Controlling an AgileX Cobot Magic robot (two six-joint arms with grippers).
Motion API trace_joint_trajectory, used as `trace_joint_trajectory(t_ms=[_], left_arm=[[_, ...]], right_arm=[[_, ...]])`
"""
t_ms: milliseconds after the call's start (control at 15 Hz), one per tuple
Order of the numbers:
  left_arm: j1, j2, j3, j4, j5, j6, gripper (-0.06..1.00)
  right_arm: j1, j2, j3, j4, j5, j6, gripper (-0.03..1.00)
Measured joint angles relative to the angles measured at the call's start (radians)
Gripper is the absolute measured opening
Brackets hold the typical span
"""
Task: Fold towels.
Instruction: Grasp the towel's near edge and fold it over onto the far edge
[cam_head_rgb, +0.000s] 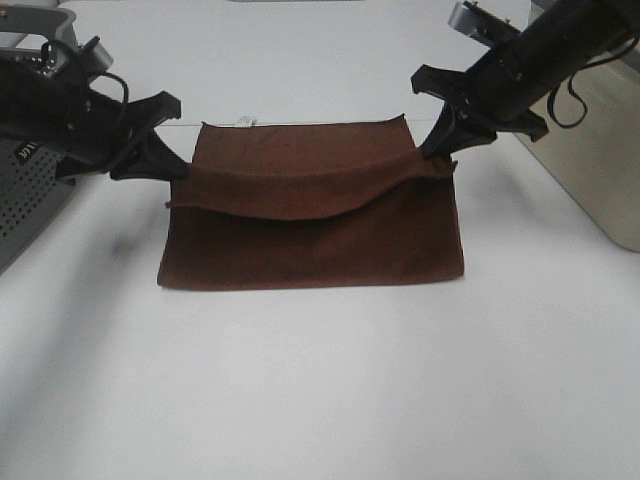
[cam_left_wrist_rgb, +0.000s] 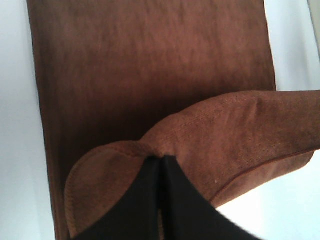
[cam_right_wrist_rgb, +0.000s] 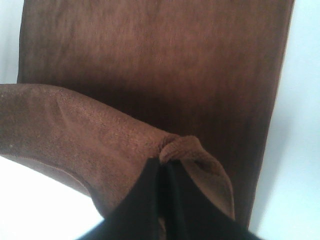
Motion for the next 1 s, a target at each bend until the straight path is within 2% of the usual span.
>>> trace_joint_trajectory(t_ms=[333,600,800,933,1000], left_arm=[[0.0,0.239,-0.388,0.003,-0.07,-0.017,0.0],[0.0,0.459,-0.673,0.003,-0.144,-0.017,0.0],[0.0,0.595,-0.845,0.006,-0.196,-0.017,0.0],[0.0,0.646,-0.9,0.007,-0.197,-0.017,0.0],[0.0,0.657,-0.903,0.01,-0.205,-0.017,0.05]], right_arm=[[0.0,0.28,-0.489,-0.07,0.024,0.035,0.0],[0.0,0.511,-0.798,-0.123,-0.016,0.036,0.0],[0.0,0.623,-0.9,-0.171,-0.094,0.036,0.0],[0.0,0.646,-0.905,-0.173,-0.134,0.025,0.0],[0.0,0.652,-0.905,-0.172,-0.145,0.019,0.02]])
